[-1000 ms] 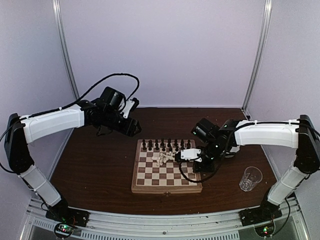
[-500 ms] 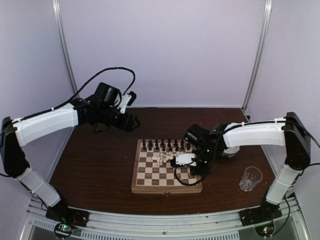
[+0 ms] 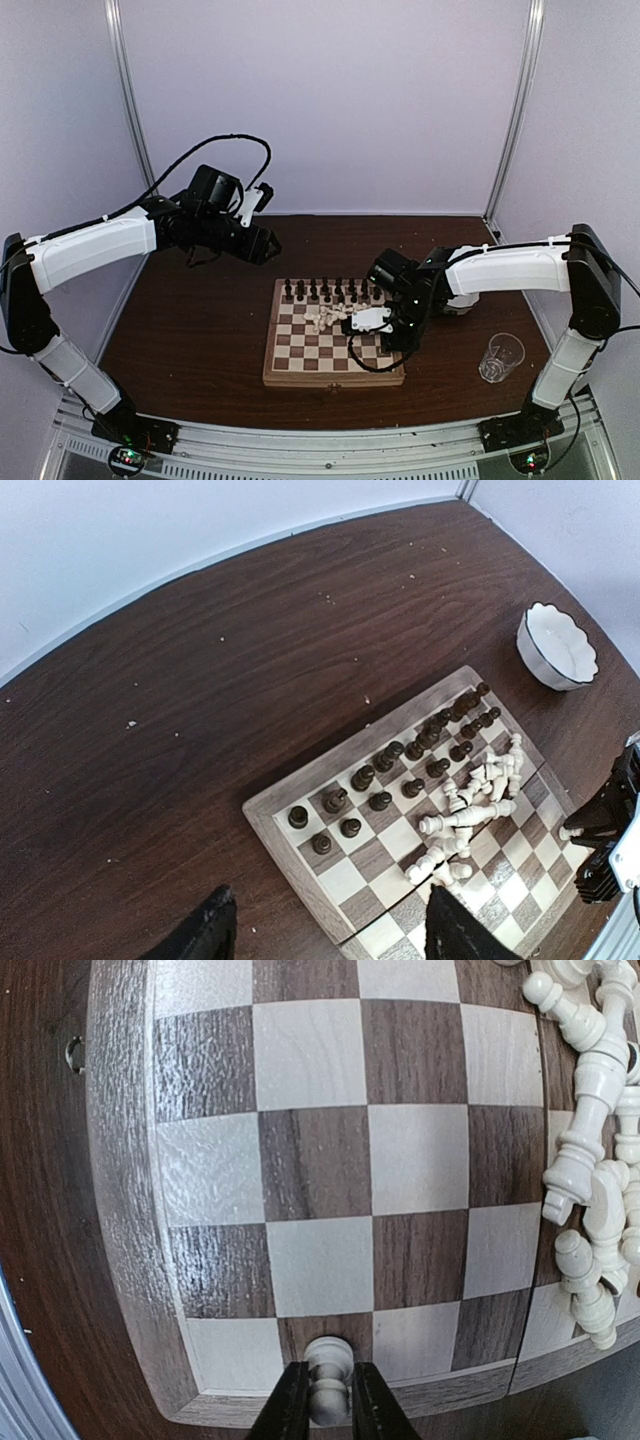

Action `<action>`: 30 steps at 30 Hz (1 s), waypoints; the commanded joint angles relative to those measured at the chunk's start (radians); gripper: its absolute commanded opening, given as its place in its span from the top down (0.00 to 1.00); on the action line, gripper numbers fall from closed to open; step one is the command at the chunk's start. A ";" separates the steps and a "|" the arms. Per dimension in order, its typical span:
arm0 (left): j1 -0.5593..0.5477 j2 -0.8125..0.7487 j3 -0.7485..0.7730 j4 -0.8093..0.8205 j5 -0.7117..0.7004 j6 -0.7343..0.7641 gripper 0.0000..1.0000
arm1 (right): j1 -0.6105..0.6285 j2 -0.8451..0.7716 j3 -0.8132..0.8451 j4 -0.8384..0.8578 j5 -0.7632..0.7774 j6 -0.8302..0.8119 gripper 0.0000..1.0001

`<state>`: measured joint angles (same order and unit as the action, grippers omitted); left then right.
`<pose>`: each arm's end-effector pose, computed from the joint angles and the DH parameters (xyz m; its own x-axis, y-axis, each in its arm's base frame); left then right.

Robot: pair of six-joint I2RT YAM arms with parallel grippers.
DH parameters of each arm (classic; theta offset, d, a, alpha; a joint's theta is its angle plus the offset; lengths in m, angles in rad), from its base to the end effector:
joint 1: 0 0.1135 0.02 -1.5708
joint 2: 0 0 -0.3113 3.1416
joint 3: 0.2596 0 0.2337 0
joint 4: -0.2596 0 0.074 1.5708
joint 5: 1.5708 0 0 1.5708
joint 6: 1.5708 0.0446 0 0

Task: Set up the chess pieces on the board
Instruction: Place the pawn at h2, then pick up the chessboard.

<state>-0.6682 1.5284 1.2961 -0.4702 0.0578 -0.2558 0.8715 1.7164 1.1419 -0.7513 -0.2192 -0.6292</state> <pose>0.2581 -0.2070 0.3543 -0.6559 0.1959 -0.7290 0.5036 0.8330 -0.2292 0.1959 0.2480 0.2351 -0.0453 -0.9462 -0.3202 -0.9989 0.0384 0.0278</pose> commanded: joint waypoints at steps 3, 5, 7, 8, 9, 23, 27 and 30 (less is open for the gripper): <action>0.004 -0.001 0.009 0.040 0.019 0.003 0.36 | 0.011 -0.004 0.021 -0.014 0.010 0.007 0.75; 0.004 0.001 0.010 0.039 0.023 0.002 0.35 | 0.011 -0.014 0.025 -0.017 0.006 0.014 0.72; 0.004 0.002 0.011 0.038 0.023 0.003 0.35 | 0.011 -0.027 0.040 -0.034 0.002 0.021 0.69; 0.004 0.002 0.011 0.037 0.025 0.002 0.35 | 0.010 -0.037 0.055 -0.058 0.001 0.022 0.68; 0.004 0.005 0.012 0.037 0.024 0.002 0.35 | 0.010 -0.050 0.070 -0.075 0.005 0.022 0.66; -0.125 0.115 0.094 -0.139 -0.042 0.067 0.48 | -0.194 -0.410 -0.045 -0.111 -0.102 0.037 0.64; -0.193 0.176 0.120 -0.198 0.006 0.027 0.50 | -0.343 -0.531 -0.178 0.008 -0.231 0.114 0.66; -0.208 0.202 0.099 -0.157 0.019 -0.043 0.52 | -0.395 -0.570 -0.253 0.069 -0.250 0.113 0.66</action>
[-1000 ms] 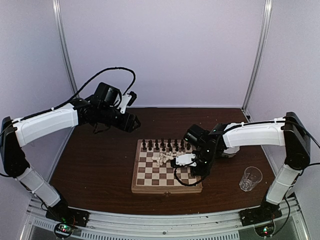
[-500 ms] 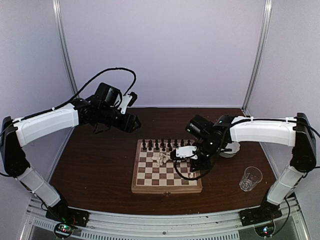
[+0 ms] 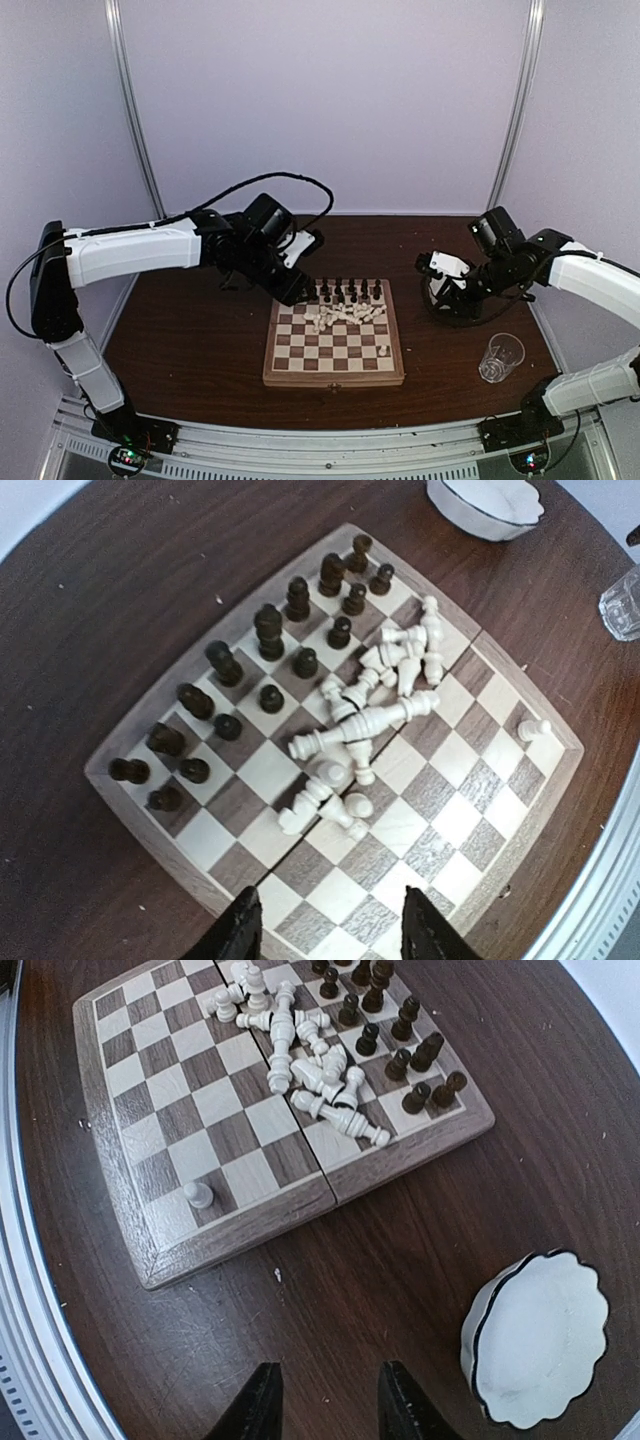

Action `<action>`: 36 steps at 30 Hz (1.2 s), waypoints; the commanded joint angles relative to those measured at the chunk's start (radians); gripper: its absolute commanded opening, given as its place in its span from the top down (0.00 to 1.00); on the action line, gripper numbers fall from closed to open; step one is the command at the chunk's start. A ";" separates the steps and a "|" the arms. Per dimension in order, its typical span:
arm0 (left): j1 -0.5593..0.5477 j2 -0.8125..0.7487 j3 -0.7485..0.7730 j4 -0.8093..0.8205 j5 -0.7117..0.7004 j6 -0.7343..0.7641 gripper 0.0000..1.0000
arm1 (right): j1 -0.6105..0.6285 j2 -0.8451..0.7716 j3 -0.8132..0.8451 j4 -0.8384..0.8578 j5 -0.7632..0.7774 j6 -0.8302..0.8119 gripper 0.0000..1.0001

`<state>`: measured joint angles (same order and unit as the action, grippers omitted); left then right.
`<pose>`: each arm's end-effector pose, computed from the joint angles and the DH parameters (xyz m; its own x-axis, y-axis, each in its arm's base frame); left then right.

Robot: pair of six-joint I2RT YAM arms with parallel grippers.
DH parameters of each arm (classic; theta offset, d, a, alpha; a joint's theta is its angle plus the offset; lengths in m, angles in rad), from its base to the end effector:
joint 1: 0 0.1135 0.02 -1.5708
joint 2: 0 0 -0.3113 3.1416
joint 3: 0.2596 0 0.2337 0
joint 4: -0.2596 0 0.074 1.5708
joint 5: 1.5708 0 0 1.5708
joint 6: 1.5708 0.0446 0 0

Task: Set up the chess pieces on the board
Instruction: Pick up the chessboard.

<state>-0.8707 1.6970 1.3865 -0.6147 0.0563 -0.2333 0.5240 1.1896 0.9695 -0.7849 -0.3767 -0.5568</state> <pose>0.2325 -0.2799 0.3158 -0.6822 0.4516 -0.5750 0.6451 0.7419 -0.1828 0.1646 0.1141 0.3142 -0.2844 -0.7319 -0.6192 -0.9262 0.3765 -0.0197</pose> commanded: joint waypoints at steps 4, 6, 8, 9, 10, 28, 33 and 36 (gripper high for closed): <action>-0.035 0.117 0.058 -0.001 0.026 -0.100 0.55 | -0.068 -0.071 -0.101 0.125 -0.045 0.024 0.65; -0.058 0.157 0.098 -0.020 -0.005 -0.103 0.51 | -0.069 -0.071 -0.106 0.127 -0.054 0.020 0.65; -0.072 0.197 0.135 -0.040 -0.035 -0.103 0.47 | -0.070 -0.070 -0.107 0.126 -0.061 0.018 0.65; -0.076 0.214 0.153 -0.049 -0.040 -0.103 0.46 | -0.069 -0.069 -0.108 0.127 -0.067 0.017 0.65; -0.078 0.233 0.170 -0.061 -0.041 -0.103 0.47 | -0.069 -0.068 -0.108 0.125 -0.073 0.017 0.65; -0.080 0.369 0.282 -0.109 -0.100 -0.092 0.68 | -0.069 -0.063 -0.110 0.118 -0.076 0.003 0.65; -0.080 0.378 0.287 -0.109 -0.095 -0.080 0.76 | -0.068 -0.058 -0.112 0.120 -0.075 0.001 0.65; -0.080 0.386 0.292 -0.108 -0.089 -0.077 0.79 | -0.068 -0.057 -0.114 0.120 -0.075 0.001 0.65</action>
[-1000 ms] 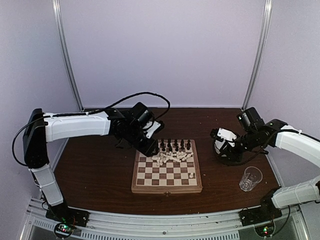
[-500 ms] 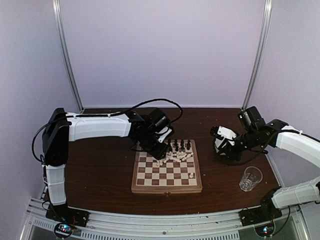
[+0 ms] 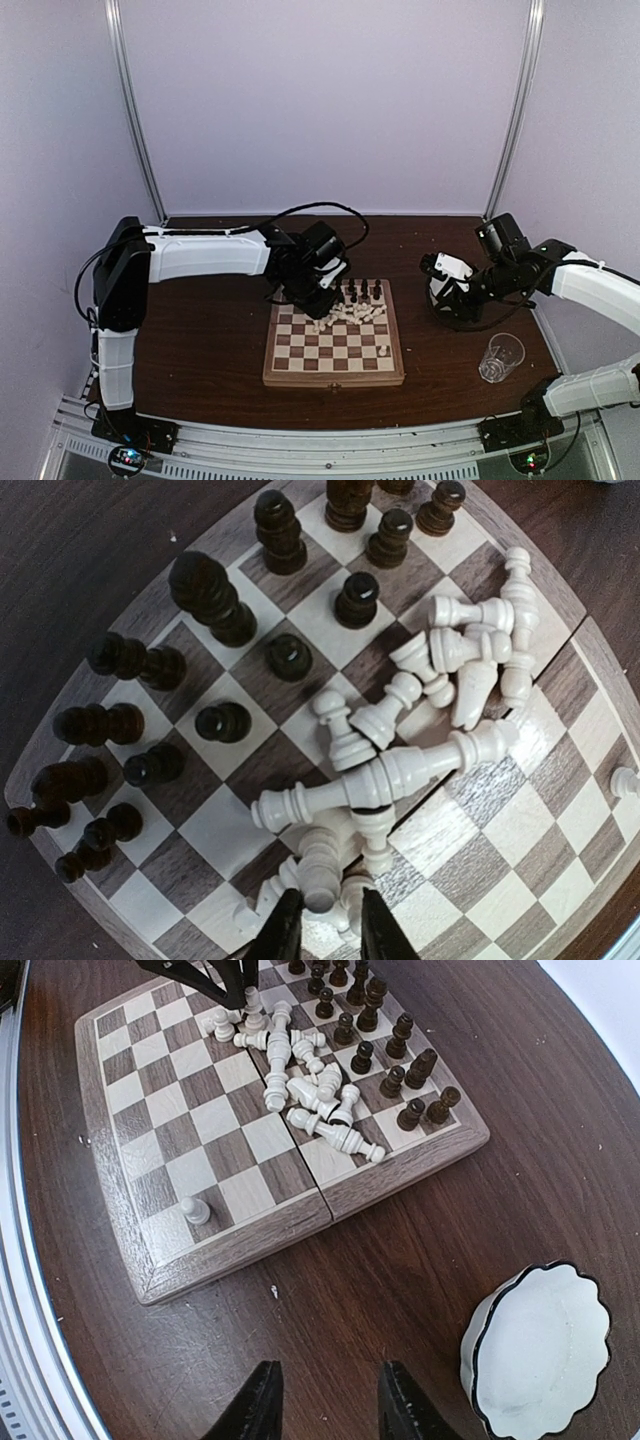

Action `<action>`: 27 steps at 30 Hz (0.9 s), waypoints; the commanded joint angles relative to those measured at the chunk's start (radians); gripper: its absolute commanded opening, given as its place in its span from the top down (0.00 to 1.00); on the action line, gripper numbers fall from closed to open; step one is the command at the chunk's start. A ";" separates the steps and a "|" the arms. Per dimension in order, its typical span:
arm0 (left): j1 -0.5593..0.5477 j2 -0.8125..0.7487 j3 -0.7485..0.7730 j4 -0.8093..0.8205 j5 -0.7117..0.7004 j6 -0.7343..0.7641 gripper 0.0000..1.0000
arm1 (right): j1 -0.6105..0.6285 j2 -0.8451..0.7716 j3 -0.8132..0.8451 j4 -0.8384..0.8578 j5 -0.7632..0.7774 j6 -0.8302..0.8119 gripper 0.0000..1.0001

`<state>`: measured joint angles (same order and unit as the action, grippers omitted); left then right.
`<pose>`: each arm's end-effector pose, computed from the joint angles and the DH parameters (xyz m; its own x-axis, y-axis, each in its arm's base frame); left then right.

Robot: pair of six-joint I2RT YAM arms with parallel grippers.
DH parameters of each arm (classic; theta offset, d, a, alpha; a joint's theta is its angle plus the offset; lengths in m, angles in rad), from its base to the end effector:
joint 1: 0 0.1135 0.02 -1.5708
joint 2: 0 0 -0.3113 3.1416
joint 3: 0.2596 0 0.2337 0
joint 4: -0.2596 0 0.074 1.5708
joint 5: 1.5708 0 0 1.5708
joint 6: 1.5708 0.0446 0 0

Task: Set up the chess pieces on the board
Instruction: Pick up the chessboard.

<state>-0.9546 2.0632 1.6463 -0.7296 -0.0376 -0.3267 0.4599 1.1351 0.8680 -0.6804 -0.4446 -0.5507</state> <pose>0.2596 -0.3637 0.2432 -0.7577 0.5150 -0.4009 0.5949 0.7976 -0.0997 0.1609 0.1011 0.3012 -0.2926 -0.6721 -0.6802 -0.9139 0.4058 -0.0079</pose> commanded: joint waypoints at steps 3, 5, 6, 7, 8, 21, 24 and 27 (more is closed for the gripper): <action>0.004 0.027 0.037 0.007 0.001 0.019 0.79 | -0.004 0.000 -0.012 0.016 -0.006 -0.005 0.65; 0.004 0.034 0.042 0.006 -0.004 0.022 0.79 | -0.005 0.000 -0.012 0.015 -0.005 -0.005 0.66; 0.005 0.036 0.043 0.006 -0.006 0.023 0.78 | -0.005 0.000 -0.013 0.016 -0.004 -0.006 0.65; 0.004 0.039 0.045 0.006 -0.008 0.024 0.77 | -0.004 0.000 -0.013 0.016 -0.004 -0.005 0.66; 0.004 0.043 0.047 0.007 -0.011 0.024 0.77 | -0.006 0.000 -0.014 0.016 -0.003 -0.005 0.65; 0.004 0.056 0.068 0.007 -0.020 0.027 0.92 | -0.005 0.002 -0.015 0.018 -0.004 -0.008 0.66; 0.004 0.049 0.073 0.003 -0.006 0.031 0.97 | -0.005 0.002 -0.015 0.018 -0.004 -0.008 0.66; 0.005 0.028 0.068 -0.008 -0.004 0.031 0.99 | -0.004 0.002 -0.015 0.016 -0.004 -0.008 0.66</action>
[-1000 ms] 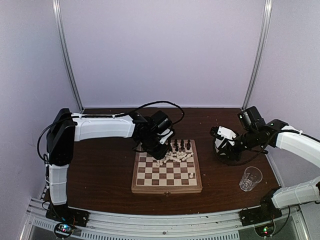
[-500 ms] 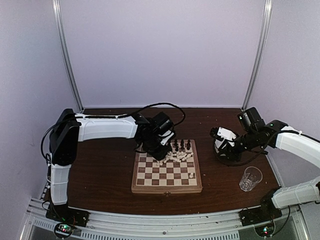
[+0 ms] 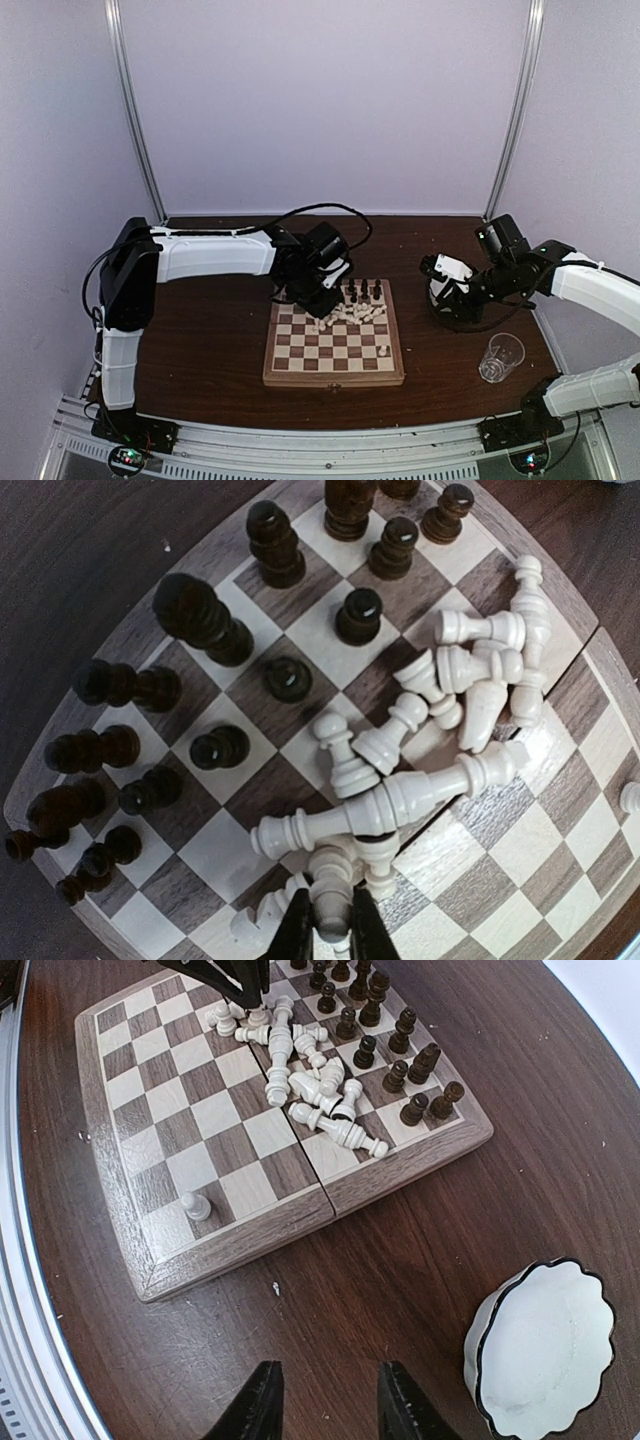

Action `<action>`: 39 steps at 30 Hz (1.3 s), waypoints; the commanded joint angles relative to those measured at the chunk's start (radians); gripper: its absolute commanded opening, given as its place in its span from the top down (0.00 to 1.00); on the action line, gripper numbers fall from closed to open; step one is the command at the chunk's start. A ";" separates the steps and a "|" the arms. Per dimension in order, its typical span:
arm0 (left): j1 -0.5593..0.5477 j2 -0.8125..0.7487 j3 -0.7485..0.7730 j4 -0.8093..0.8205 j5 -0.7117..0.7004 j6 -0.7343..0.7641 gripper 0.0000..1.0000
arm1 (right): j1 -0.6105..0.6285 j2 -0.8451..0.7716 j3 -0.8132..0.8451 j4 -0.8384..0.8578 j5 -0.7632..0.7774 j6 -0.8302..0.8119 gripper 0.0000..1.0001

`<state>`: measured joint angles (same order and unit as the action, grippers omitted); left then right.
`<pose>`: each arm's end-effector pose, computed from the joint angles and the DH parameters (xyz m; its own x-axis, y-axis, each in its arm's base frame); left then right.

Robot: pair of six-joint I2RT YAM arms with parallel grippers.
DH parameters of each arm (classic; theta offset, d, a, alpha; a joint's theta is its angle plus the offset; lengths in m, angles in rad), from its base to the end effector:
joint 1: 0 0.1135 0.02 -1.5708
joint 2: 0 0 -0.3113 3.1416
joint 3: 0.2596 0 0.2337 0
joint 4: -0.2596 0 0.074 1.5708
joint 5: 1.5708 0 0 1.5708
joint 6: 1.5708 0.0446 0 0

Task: Set up the chess pieces on the board
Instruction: Pick up the chessboard, then place the bishop on c1.

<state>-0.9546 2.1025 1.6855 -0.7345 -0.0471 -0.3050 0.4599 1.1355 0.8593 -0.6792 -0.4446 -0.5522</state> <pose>0.2658 -0.3717 0.2369 -0.7450 0.5329 -0.4012 0.6085 0.7894 -0.0812 0.1603 0.1008 0.2986 -0.2961 -0.6751 -0.6757 -0.9144 0.4048 -0.0038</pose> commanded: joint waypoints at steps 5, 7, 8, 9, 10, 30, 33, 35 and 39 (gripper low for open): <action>0.004 -0.066 0.012 -0.006 0.006 0.006 1.00 | -0.005 0.003 -0.005 0.016 -0.008 -0.007 0.66; 0.004 -0.089 0.006 -0.006 0.010 0.002 1.00 | -0.004 0.004 -0.005 0.013 -0.010 -0.005 0.66; 0.004 -0.102 0.004 -0.006 0.010 -0.001 1.00 | -0.004 0.004 -0.004 0.013 -0.011 -0.007 0.66; 0.004 -0.111 0.000 -0.006 0.010 -0.005 1.00 | -0.005 0.005 -0.003 0.013 -0.012 -0.005 0.66; 0.004 -0.118 -0.001 -0.006 0.009 -0.008 1.00 | -0.005 0.006 -0.003 0.013 -0.014 -0.005 0.66; 0.006 -0.181 -0.031 0.004 0.038 -0.038 1.00 | -0.004 0.021 0.003 0.010 -0.043 0.001 0.66; 0.006 -0.201 -0.041 0.004 0.039 -0.040 1.00 | -0.004 0.023 0.003 0.009 -0.043 0.002 0.66; 0.005 -0.219 -0.057 0.000 0.047 -0.040 1.00 | -0.005 0.023 0.001 0.010 -0.043 0.002 0.66; -0.002 -0.251 -0.101 -0.030 0.129 -0.039 1.00 | -0.004 0.024 0.000 0.013 -0.038 0.000 0.66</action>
<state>-0.9546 1.9175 1.6234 -0.7471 0.0059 -0.3355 0.4595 1.1564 0.8593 -0.6796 -0.4725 -0.5518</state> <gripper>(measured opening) 0.102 0.343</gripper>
